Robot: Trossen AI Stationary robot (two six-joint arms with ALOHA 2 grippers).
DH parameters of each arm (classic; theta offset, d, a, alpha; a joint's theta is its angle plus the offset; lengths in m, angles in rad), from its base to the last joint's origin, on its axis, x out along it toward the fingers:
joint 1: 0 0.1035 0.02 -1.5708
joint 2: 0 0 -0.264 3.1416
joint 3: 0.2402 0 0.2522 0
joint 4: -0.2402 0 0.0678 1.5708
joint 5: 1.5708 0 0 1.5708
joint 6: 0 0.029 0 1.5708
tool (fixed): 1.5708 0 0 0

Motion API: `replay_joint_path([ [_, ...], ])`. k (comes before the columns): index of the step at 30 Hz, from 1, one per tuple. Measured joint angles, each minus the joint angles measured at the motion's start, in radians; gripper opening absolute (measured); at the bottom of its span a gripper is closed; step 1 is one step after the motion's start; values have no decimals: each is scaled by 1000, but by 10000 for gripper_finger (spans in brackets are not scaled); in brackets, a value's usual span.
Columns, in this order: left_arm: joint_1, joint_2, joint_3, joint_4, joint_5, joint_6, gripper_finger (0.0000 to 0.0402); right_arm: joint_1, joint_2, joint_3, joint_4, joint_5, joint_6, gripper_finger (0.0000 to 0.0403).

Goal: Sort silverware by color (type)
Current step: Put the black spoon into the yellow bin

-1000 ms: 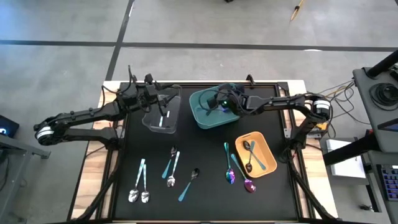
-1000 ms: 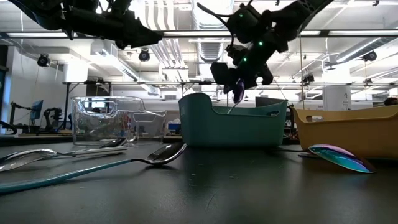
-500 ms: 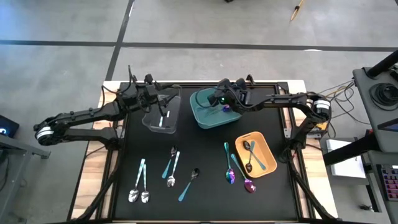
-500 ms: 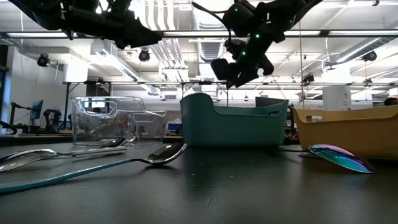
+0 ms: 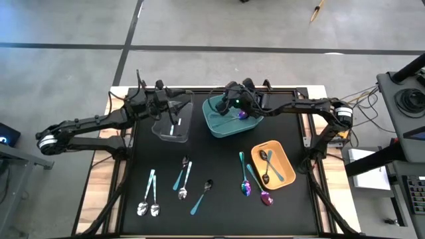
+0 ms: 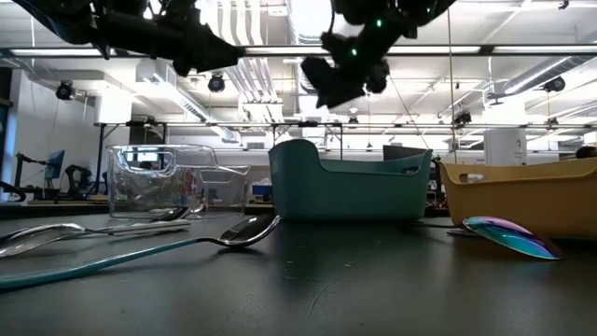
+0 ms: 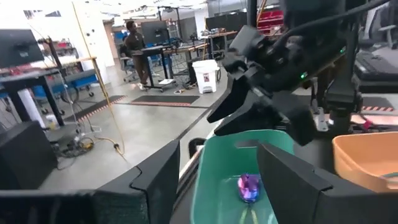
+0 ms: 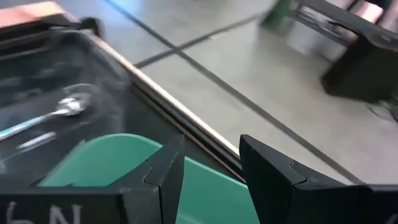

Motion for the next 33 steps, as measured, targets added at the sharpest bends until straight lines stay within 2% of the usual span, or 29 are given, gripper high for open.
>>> replay_joint_path([
  [6,-82,-18,8,-44,88,-206,196,83,-24,25,-1,-34,-103,146],
  [9,-166,-28,10,-79,122,-316,196,133,-37,30,-20,-34,-156,146],
  [13,-299,-33,18,-117,117,-471,195,187,-54,24,-32,-36,-180,146],
  [17,-464,-29,21,-167,27,-583,192,238,-65,23,-45,-34,-220,146],
  [24,-751,28,21,-268,-239,-881,191,307,-94,29,-97,-48,-266,146],
  [27,-835,72,21,-330,-269,-994,191,316,-101,29,-106,-108,-266,146],
  [33,-915,174,21,-403,-284,-1262,191,316,-102,28,-119,-188,-258,146],
])
